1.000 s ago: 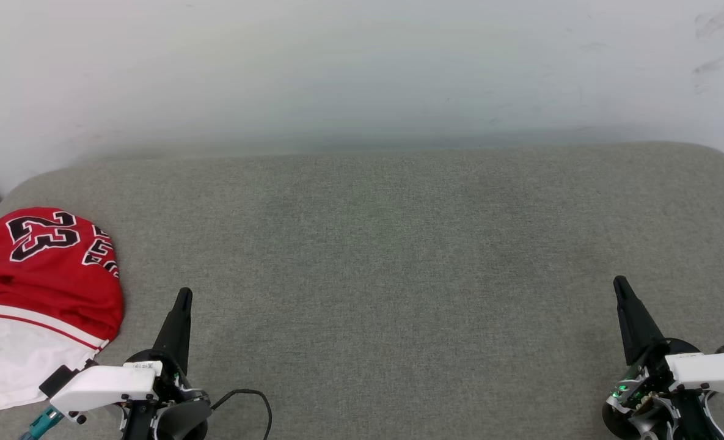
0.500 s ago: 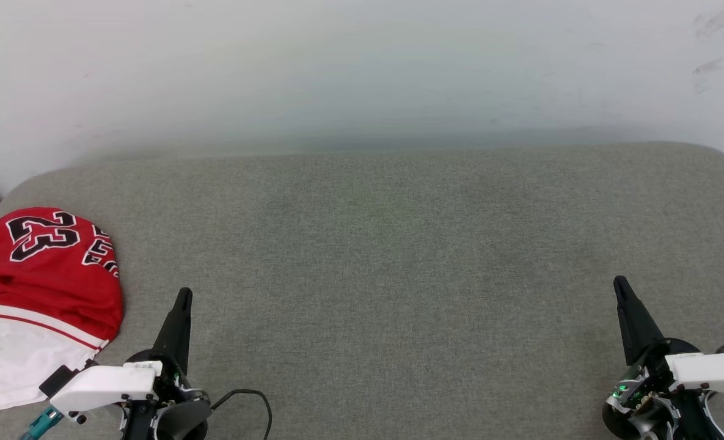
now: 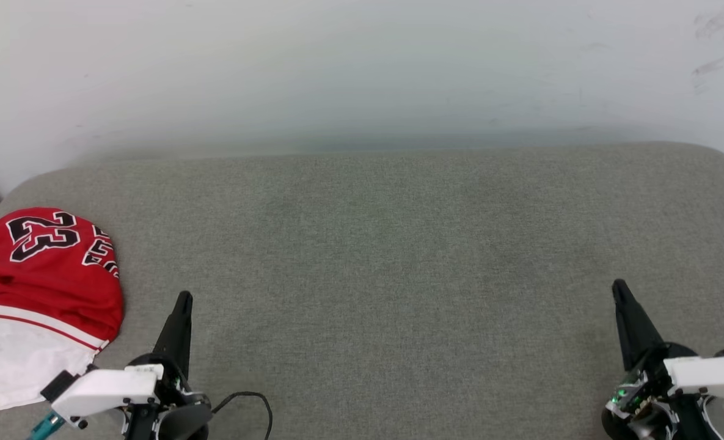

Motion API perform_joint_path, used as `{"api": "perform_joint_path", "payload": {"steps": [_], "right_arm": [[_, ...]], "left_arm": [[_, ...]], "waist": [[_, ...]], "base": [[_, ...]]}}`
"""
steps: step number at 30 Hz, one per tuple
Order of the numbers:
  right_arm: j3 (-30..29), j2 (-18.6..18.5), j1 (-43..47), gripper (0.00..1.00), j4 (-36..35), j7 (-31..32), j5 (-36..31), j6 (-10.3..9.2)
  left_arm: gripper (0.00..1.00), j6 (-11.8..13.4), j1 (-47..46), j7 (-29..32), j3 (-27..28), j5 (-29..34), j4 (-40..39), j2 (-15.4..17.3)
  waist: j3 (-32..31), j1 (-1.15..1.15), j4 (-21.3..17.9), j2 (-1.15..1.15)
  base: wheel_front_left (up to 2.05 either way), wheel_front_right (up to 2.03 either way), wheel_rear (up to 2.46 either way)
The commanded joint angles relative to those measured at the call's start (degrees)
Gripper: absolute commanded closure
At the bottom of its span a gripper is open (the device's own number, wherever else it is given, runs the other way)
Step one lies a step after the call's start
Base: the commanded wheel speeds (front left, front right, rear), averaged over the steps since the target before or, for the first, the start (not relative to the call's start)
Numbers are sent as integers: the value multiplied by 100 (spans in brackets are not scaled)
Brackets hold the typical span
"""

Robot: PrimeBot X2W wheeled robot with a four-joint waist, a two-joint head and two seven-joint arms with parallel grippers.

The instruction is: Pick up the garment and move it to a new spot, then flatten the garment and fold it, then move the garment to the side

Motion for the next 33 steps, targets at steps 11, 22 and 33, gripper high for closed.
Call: {"api": "perform_joint_path", "payload": {"steps": [11, 22, 33], "right_arm": [[25, 3, 185, 0, 15, -221, -225, -1], [-106, 4, 233, 0, -258, -517, -1239, -1], [-61, 4, 301, 0, -810, -777, -2671, -1]], "left_arm": [[0, 1, 174, -221, -52, 157, -43, -9], [0, 209, 178, -515, 27, 1322, -391, -6], [0, 786, 261, -776, -277, 3071, -804, -3]], "waist": [[7, 0, -1, 0], [20, 0, -6, 0], [40, 0, -3, 0]], "base": [[0, 0, 0], [0, 0, 0], [0, 0, 0]]}}
